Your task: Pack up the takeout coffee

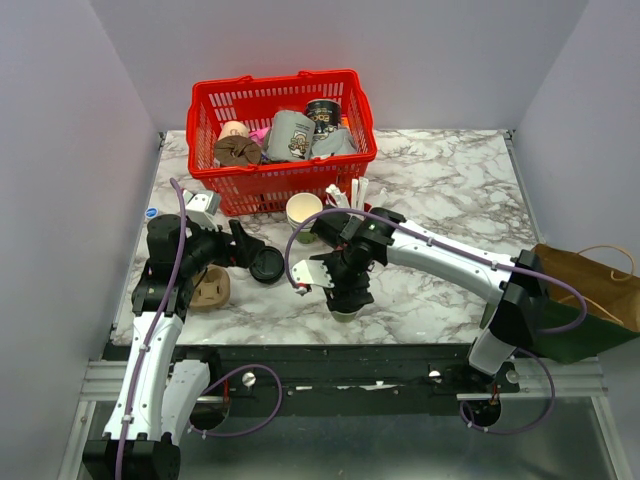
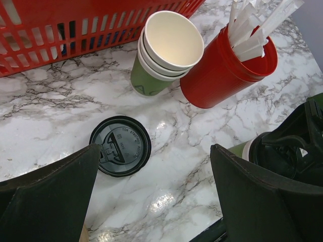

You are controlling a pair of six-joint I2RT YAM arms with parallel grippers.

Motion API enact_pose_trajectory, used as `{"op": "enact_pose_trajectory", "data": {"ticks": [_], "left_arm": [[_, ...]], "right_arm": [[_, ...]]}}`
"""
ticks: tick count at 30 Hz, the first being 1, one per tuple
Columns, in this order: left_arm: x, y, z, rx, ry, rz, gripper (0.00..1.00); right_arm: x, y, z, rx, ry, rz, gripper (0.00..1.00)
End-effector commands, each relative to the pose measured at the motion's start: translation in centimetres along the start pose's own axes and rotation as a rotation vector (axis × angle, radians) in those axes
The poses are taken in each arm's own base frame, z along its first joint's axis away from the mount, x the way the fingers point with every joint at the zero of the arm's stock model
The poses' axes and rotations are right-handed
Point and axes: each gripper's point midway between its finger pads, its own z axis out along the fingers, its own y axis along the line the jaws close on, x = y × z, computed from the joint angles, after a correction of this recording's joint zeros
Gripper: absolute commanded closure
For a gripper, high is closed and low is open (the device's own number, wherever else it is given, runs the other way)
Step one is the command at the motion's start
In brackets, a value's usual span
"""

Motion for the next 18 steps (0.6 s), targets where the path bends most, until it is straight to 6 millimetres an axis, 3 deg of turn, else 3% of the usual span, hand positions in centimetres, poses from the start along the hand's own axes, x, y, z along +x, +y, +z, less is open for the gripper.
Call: {"op": "enact_pose_trajectory", "data": {"ticks": [1, 18], "left_arm": [[0.12, -0.14, 0.07, 0.017, -0.004, -0.006, 0.03], [0.45, -0.12, 0.12, 0.020, -0.001, -0.014, 0.03]], "right_arm": [[0.27, 0.16, 0.68, -0.022, 0.010, 0.002, 0.20], [0.29, -0.06, 1.46, -0.033, 0.017, 0.018, 0.19]]}}
